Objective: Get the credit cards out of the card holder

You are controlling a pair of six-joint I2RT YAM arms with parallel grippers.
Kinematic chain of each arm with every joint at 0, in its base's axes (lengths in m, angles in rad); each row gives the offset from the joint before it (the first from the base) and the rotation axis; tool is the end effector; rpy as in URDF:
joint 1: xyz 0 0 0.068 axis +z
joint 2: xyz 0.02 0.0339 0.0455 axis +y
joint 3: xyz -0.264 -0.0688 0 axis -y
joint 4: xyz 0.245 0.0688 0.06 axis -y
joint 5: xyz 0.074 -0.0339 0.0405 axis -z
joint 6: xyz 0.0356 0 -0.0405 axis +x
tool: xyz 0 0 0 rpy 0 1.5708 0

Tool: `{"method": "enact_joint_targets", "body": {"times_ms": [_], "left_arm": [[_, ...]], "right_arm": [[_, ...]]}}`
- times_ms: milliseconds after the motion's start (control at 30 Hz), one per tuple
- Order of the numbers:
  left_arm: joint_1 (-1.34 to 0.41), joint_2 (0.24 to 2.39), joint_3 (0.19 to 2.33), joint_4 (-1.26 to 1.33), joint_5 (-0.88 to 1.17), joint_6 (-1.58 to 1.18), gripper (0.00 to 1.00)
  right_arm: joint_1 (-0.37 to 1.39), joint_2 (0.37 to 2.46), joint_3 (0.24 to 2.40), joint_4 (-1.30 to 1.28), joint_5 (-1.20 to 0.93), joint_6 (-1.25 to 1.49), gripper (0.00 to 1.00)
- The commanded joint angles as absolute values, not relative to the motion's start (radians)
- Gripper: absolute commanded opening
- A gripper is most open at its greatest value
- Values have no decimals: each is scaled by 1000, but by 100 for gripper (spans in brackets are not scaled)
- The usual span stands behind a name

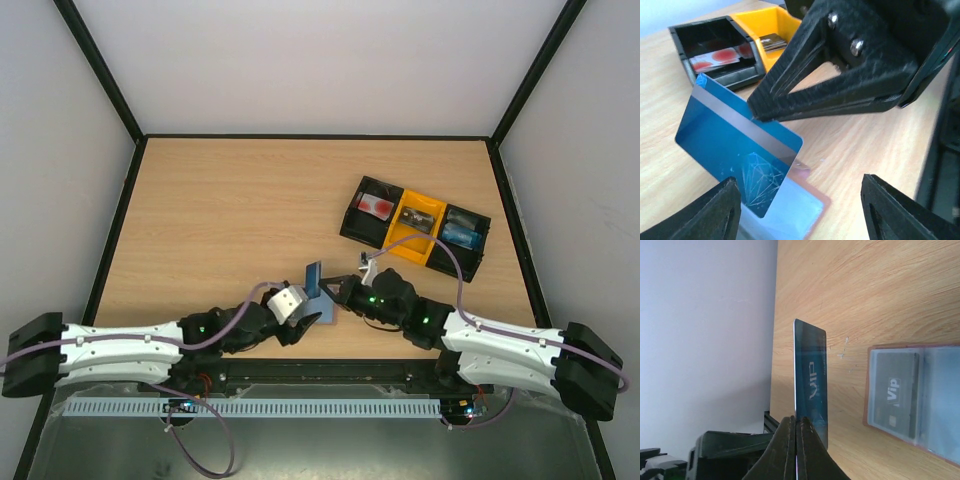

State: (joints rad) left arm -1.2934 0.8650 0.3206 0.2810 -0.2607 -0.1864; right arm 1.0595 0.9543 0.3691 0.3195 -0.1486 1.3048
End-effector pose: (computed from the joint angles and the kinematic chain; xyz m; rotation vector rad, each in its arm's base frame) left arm 0.0620 -0.1841 0.2106 0.8326 1.7087 -0.7937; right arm 0.0982 0.1858 0.2149 0.1479 2.2440 1.6513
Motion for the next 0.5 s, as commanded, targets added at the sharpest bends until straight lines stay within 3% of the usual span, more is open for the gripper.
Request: {"method": "enact_joint_targets", "body": {"times_ms": [0, 233, 467], "left_arm": [[-1365, 941, 332, 368, -522, -34, 68], [-1450, 1116, 381, 451, -755, 89, 68], [-1473, 1150, 360, 556, -808, 119, 63]], "right_arm": [[1057, 924, 359, 338, -115, 1334, 2], [1058, 920, 347, 360, -132, 1353, 2], [1057, 929, 334, 381, -146, 1364, 2]]}}
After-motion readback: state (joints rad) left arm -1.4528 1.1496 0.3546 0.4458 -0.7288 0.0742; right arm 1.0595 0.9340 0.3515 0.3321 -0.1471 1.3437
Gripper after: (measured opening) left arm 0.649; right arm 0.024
